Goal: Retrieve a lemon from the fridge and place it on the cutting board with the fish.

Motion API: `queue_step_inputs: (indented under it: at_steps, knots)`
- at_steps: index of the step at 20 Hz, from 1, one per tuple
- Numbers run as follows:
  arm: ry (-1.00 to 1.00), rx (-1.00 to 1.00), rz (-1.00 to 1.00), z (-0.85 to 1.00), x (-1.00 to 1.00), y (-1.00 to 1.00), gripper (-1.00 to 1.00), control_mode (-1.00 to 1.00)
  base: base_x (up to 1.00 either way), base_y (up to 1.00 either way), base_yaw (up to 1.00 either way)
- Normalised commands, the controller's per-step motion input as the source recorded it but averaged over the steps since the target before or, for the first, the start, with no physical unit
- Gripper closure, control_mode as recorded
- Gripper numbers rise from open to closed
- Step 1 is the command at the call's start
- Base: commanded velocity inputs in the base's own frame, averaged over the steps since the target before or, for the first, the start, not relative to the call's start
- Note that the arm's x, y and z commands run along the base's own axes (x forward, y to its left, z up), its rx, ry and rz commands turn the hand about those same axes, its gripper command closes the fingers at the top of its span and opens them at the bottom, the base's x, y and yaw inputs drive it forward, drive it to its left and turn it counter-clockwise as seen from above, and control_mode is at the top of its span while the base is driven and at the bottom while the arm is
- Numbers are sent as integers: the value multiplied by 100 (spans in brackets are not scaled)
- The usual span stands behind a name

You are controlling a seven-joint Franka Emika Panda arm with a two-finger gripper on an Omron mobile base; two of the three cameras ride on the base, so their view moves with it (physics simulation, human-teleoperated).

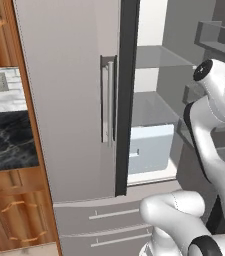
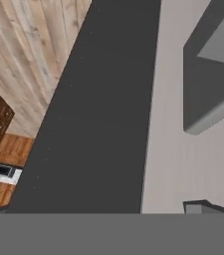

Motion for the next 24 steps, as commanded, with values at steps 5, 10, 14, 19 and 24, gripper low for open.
queue_step_inputs:
  at_steps: [5,10,14,19,24]
  knots:
    - [0,-1,0,-5,0,-22,-100,-100,0,0,0]
    - [-3,0,0,6,0,85,-100,-100,0,0,0]
    - [-2,0,0,21,-1,100,-100,-100,0,0,0]
    - [-13,12,-14,-1,0,98,-100,-100,0,0,0]
    - [-20,27,-36,-22,2,69,-100,-100,0,0,0]
